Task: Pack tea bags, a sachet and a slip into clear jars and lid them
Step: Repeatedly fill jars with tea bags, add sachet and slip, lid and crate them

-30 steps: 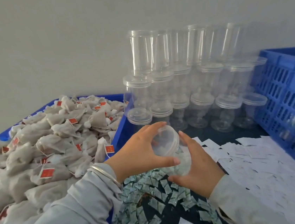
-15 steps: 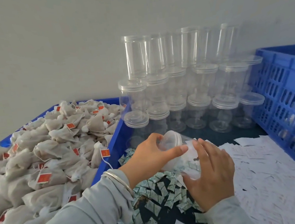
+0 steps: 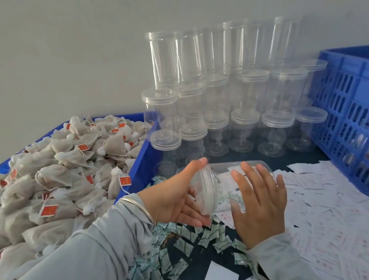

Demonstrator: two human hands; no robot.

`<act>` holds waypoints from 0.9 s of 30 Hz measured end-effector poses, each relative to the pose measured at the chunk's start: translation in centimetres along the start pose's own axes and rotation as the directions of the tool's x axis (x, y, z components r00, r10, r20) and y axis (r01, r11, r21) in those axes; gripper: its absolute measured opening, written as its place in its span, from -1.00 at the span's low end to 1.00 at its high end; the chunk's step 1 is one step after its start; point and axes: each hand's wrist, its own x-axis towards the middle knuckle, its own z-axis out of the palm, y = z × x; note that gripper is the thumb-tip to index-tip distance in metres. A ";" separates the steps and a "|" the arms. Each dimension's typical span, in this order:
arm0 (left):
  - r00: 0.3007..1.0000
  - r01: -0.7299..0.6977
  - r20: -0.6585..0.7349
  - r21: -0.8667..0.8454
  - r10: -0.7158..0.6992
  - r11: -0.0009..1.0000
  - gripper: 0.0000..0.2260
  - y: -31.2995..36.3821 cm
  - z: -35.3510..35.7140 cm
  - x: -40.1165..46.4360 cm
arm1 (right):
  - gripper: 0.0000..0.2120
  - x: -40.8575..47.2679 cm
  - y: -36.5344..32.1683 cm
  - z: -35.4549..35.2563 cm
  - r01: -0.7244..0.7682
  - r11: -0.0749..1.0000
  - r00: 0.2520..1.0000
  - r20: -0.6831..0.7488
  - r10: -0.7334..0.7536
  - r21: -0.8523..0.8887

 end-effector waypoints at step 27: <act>0.999 0.019 0.045 0.182 -0.028 0.983 -0.09 -0.2 -0.6 1.0 | -0.08 -0.6 0.2 0.4 -0.188 0.980 0.982 0.034 0.186 0.066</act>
